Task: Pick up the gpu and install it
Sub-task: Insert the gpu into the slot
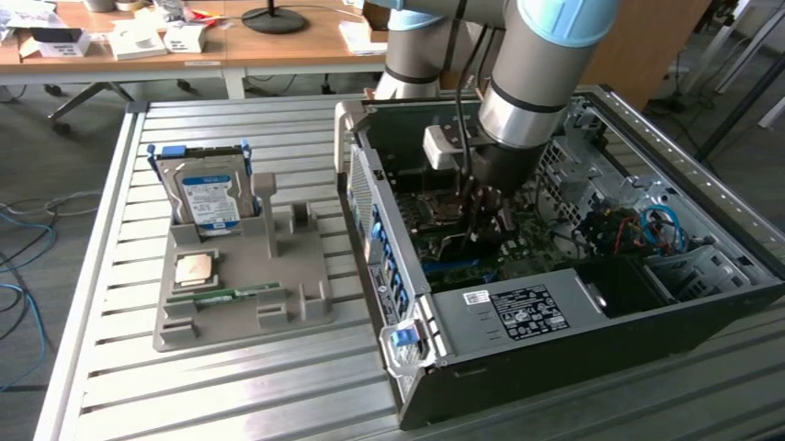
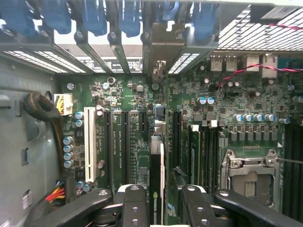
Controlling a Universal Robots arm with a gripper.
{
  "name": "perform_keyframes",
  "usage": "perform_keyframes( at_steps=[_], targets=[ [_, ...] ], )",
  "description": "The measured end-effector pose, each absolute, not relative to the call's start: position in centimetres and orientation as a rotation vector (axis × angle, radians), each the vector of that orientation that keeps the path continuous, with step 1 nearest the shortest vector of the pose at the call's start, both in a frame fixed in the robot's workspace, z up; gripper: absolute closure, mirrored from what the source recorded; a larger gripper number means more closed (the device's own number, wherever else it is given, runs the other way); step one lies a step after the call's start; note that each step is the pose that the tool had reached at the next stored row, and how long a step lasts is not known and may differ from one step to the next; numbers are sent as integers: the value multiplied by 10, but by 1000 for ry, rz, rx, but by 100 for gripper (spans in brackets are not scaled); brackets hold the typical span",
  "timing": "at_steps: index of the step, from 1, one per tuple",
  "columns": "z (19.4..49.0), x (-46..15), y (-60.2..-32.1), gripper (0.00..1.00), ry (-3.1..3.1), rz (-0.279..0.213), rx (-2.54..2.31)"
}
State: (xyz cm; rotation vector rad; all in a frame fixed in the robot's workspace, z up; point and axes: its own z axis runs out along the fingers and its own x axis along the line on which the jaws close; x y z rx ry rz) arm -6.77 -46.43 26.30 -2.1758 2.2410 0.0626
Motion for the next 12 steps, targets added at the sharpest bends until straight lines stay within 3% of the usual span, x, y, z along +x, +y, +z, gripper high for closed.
perform_keyframes(
  at_steps=[12],
  targets=[
    [299, -68, -464, 66, 2239, 66, -2174]
  ],
)
